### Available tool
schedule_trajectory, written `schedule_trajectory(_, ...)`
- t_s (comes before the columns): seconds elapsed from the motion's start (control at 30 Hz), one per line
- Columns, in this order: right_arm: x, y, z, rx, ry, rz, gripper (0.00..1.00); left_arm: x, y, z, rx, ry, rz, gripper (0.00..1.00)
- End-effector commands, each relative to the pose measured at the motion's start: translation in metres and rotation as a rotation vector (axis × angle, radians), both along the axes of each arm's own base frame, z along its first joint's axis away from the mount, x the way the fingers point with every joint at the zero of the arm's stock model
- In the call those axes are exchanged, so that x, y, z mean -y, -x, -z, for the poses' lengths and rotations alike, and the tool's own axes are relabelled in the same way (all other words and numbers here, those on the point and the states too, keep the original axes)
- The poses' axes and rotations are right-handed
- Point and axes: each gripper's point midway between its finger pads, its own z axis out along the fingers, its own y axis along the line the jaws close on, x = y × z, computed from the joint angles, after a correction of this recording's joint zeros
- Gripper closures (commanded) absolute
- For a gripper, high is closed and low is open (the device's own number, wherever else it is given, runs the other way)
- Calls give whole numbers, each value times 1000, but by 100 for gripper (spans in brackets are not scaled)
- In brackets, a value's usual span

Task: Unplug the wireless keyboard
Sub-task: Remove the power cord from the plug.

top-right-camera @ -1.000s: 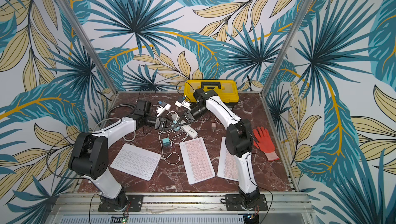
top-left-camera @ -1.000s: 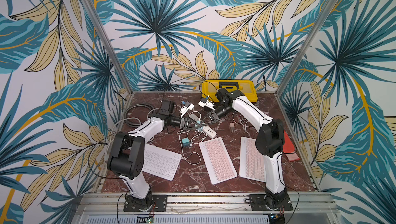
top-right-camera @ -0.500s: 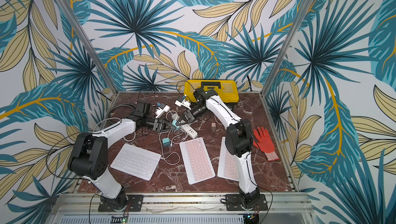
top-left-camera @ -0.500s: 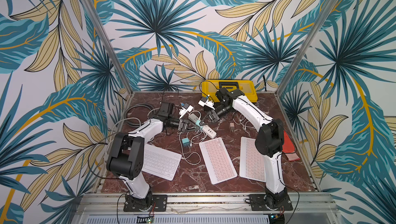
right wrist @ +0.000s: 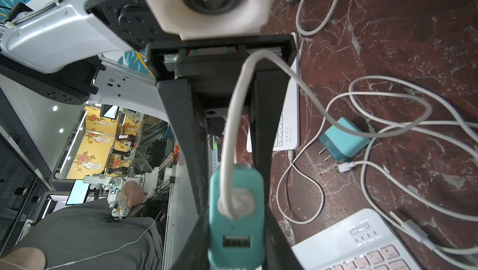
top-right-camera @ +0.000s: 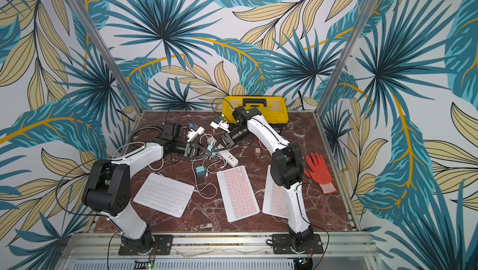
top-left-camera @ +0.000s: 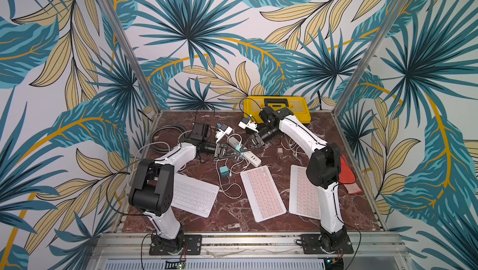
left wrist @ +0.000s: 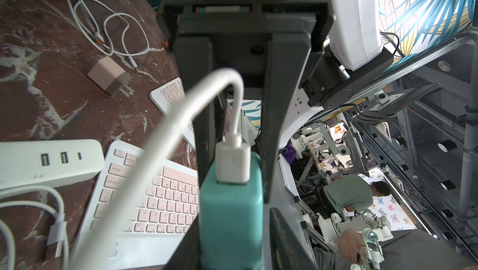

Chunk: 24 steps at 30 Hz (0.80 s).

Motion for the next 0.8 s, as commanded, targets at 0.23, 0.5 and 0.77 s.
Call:
schedule_trajectory(0.23, 0, -9, 29, -11, 103, 28, 71, -1, 5, -11, 12, 38, 28, 85)
schedule_trajectory(0.5, 16, -45, 44, 102, 259, 253, 54, -11, -27, 13, 63, -147, -170, 100)
schedule_trajectory(0.77, 10, -90, 31, 39, 251, 560, 63, -32, -64, 49, 93, -407, -426, 100)
